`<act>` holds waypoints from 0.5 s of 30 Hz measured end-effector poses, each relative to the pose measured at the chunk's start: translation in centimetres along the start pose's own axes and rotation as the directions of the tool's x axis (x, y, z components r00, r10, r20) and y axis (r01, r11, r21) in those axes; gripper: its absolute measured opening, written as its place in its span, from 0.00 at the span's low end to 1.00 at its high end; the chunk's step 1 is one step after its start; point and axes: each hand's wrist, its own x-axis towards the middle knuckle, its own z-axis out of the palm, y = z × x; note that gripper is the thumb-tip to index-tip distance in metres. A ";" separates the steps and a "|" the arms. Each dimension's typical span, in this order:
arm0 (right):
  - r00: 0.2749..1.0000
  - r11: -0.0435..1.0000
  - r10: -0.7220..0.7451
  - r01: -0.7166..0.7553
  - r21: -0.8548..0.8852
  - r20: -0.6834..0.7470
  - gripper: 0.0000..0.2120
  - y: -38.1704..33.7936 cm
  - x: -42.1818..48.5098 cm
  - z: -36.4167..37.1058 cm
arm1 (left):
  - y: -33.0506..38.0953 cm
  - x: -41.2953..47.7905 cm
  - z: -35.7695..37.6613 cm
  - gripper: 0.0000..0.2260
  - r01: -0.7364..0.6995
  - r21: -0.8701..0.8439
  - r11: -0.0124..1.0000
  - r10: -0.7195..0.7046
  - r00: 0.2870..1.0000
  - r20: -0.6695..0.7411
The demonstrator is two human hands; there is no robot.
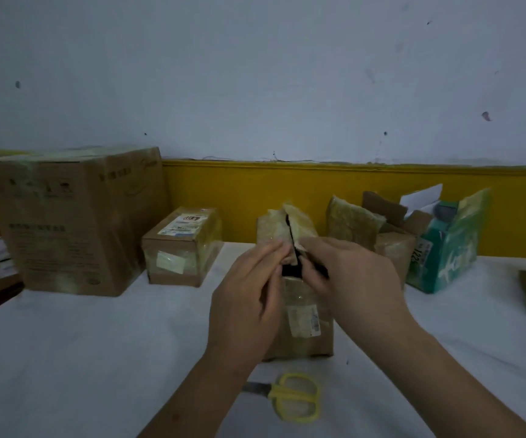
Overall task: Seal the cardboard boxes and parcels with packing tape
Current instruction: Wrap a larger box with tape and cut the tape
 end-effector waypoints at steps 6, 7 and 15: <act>0.985 0.968 -0.034 -0.009 0.251 0.168 0.16 1.2 0.1 0.3 | -0.5 0.0 -0.4 0.15 0.003 0.032 0.999 -0.002 1.000 -0.014; 0.976 0.967 -0.050 -0.006 0.254 0.214 0.17 1.5 0.3 0.1 | -0.5 0.0 -0.4 0.15 0.000 0.040 0.999 0.000 1.000 -0.013; 0.901 0.814 -0.065 -0.201 0.546 0.430 0.17 3.9 0.9 -0.6 | -2.0 0.6 -0.2 0.14 0.181 -0.205 0.962 -0.175 0.983 0.049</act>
